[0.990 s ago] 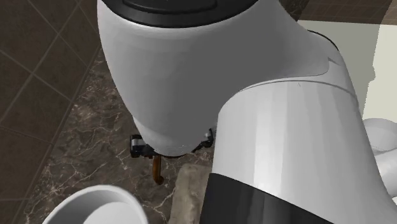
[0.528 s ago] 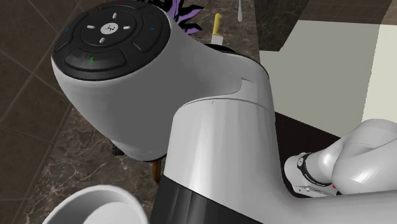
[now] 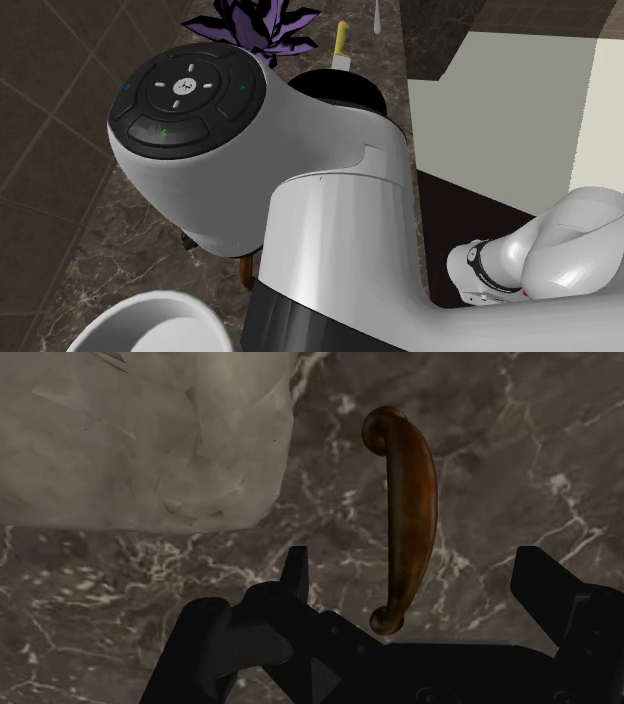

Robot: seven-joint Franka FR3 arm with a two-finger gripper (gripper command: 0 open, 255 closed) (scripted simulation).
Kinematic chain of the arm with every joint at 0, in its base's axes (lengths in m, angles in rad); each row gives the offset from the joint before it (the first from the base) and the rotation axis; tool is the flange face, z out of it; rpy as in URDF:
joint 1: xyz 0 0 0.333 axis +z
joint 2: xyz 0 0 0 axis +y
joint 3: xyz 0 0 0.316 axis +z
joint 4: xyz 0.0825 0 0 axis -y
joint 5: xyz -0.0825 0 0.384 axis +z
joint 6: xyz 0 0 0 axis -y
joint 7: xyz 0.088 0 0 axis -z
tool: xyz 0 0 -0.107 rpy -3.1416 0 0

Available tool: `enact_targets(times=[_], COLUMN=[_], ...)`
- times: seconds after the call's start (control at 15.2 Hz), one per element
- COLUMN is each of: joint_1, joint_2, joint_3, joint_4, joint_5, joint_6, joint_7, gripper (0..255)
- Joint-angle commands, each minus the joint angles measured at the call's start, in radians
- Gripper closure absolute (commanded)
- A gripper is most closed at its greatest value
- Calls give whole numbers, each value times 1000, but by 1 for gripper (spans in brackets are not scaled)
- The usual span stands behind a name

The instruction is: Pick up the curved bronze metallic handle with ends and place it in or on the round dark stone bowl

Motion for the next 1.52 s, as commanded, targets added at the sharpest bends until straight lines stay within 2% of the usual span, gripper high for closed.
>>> enact_targets(times=[0.0,0.13,0.2,0.79,1.45], joint_1=[0,0,0,0,-4], joint_2=[0,0,0,0,-6], joint_3=[0,0,0,0,-9], joint_4=[0,0,0,0,129], joint_5=[0,0,0,0,-1], joint_6=[1,0,0,1,-134], joint_7=[0,0,0,0,1], gripper=[0,0,255,255,255])
